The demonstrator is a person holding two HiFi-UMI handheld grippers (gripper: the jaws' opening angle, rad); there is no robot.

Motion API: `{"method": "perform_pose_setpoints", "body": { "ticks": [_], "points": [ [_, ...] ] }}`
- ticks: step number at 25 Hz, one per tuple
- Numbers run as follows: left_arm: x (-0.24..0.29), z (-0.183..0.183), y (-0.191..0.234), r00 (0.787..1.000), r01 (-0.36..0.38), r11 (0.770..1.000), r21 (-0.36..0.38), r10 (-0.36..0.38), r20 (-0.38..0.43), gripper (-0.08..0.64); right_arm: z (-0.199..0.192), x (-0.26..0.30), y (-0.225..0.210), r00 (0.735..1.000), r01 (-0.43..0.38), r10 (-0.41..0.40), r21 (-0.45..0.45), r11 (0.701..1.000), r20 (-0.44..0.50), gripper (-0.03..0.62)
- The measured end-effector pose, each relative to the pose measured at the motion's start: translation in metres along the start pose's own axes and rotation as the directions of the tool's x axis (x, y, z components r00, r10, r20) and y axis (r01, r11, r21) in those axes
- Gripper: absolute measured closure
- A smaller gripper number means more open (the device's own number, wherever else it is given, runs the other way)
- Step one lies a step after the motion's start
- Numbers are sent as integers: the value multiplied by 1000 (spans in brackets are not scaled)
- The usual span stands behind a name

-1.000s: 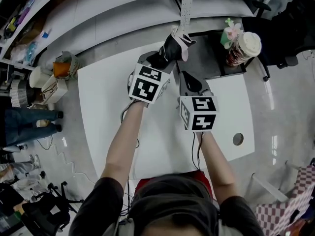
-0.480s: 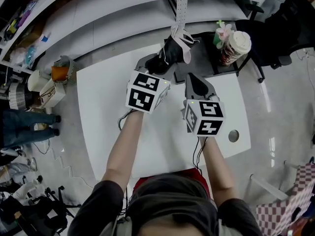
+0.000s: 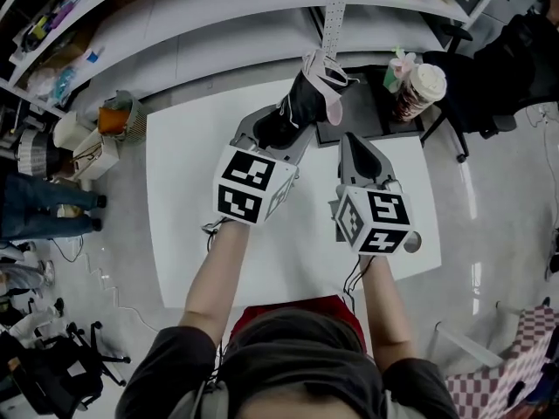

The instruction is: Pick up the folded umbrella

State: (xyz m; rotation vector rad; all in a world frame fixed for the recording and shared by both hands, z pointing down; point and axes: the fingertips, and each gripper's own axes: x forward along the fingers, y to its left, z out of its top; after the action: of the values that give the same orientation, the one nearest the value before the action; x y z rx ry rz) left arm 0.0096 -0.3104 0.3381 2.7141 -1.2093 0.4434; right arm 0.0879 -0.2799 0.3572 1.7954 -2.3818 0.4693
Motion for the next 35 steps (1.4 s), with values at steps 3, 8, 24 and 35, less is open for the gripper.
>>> {"method": "perform_pose_setpoints", "body": {
  "ticks": [3,8,24,35],
  "points": [
    [-19,3,-3,1000,-17,1000,0,17,19,357,5,-11,7,1000,-13,13,2,1000,19,574],
    [-50,3,-5,999,-38,999,-11,38,37,357,9,-24,25,999,-35,35,-3,999,41,574],
    [-141,2,7,982,-133,987,-88,143,120,357,19,-54,83,990,-110,113,-34,993,87,574],
    [-183,1,18,965,-187,972,-141,209,160,357,27,-70,117,976,-178,182,-48,983,115,574]
  ]
}}
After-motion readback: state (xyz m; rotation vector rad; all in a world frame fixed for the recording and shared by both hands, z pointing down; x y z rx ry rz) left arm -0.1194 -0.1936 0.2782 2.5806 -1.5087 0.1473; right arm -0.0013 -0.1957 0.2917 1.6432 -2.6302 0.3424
